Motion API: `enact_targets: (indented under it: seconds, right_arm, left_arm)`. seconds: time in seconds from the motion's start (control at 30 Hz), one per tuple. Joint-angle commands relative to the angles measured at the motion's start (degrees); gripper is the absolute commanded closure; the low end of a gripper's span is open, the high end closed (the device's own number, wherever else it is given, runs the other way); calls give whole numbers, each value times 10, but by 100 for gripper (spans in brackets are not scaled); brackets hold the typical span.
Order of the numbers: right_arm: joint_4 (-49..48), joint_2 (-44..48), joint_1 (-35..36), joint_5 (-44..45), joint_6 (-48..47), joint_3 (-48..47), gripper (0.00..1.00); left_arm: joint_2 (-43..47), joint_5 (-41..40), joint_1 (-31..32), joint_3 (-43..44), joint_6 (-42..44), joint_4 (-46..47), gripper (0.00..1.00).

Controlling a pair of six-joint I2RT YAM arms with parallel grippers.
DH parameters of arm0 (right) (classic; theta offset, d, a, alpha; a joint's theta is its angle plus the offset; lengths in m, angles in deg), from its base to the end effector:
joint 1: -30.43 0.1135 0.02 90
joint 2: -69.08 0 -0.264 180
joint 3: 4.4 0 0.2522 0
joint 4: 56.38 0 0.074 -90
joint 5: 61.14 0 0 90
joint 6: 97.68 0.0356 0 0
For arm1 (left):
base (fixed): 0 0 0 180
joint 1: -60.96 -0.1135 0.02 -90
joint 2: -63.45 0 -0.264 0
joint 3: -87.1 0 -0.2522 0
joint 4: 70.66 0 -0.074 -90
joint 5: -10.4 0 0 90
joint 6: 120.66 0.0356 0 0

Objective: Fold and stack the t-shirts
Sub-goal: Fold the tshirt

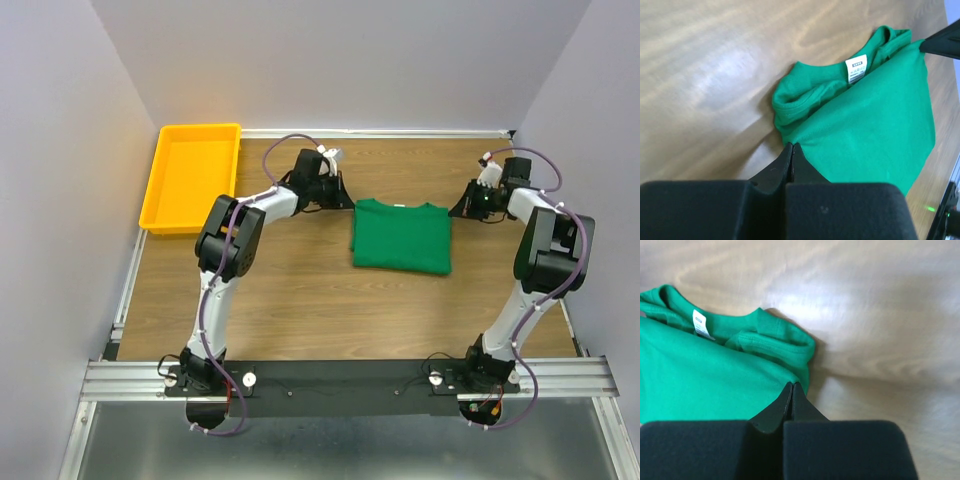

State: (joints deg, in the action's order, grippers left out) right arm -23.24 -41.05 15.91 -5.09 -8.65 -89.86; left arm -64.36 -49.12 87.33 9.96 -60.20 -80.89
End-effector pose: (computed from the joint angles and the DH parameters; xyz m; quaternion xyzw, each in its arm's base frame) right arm 0.3876 -0.0798 0.1685 0.0280 0.9221 0.2422 0.3005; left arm 0.4364 -0.2365 0.1554 0.0973 0.8595 -0.4143 0.2829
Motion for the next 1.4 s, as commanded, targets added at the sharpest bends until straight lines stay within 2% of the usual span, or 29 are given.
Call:
enact_targets:
  seconds: [0.0, 0.07, 0.13, 0.17, 0.2, 0.23, 0.27, 0.33, 0.4, 0.43, 0.5, 0.53, 0.6, 0.63, 0.67, 0.7, 0.73, 0.77, 0.8, 0.93, 1.1, 1.27, 1.37]
  right_arm:
    - [-56, -22, 0, 54, 33, -32, 99]
    - [-62, -30, 0, 62, 43, -39, 99]
    - [-66, -43, 1, 62, 55, -47, 94]
    - [-66, -46, 1, 60, 57, -56, 86]
    - [-68, -48, 1, 62, 59, -62, 79]
    - [-66, -48, 2, 64, 59, -68, 67]
    - [-66, -46, 2, 75, 57, -77, 53]
    - [-66, -33, 2, 92, 41, -85, 47]
    - [-65, -12, 2, 104, 33, -92, 43]
    - [-65, -6, 2, 87, 21, -92, 42]
    - [-56, 18, 2, 24, 11, -78, 42]
    - [-46, 25, 2, -83, -22, -71, 43]
    - [14, 24, 7, -203, -50, -65, 46]
    - [47, 21, 26, -266, -92, -63, 51]
    - [81, 18, 40, -276, -117, -61, 55]
    - [111, 17, 55, -278, -139, -55, 60]
    - [143, 17, 83, -277, -161, -46, 64]
    - [146, 18, 95, -269, -163, -19, 71]
    - [146, 18, 110, -267, -160, -7, 73]
    - [147, -11, 115, -262, -125, 16, 75]
    - [149, -40, 115, -205, -114, 16, 73]
    - [150, -53, 114, -151, -111, 10, 69]
    - [152, -48, 111, -126, -112, 7, 69]
  left_arm:
    - [-33, -28, -21, 53, -17, -12, 100]
    - [-47, -27, -23, 83, -22, -22, 100]
    - [-67, -24, -23, 101, -29, -34, 100]
    - [-72, -24, -23, 115, -31, -47, 97]
    - [-74, -24, -24, 118, -32, -48, 84]
    - [-69, -31, -24, 121, -34, -48, 77]
    - [-54, -50, -26, 124, -32, -48, 64]
    - [-33, -77, -29, 124, -29, -48, 48]
    - [-9, -114, -36, 126, -16, -48, 41]
    - [17, -123, -37, 125, -11, -47, 41]
    - [57, -146, -40, 121, 16, -50, 40]
    - [72, -146, -41, 107, 22, -51, 40]
    - [111, -106, -44, 86, 36, -48, 46]
    - [122, -75, -44, 52, 35, -38, 52]
    - [130, -40, -45, 36, 34, -21, 62]
    - [136, -1, -43, 19, 20, -11, 98]
    - [142, 69, -40, 0, 12, -3, 100]
    - [143, 96, -27, -34, 7, 9, 100]
    - [149, 133, -19, -52, 6, 15, 100]
    - [136, 181, 32, -113, 14, 29, 100]
    - [69, 169, 62, -127, 5, 39, 100]
    - [13, 113, 55, -106, 16, 8, 100]
    - [18, 80, 38, -131, 12, 11, 100]
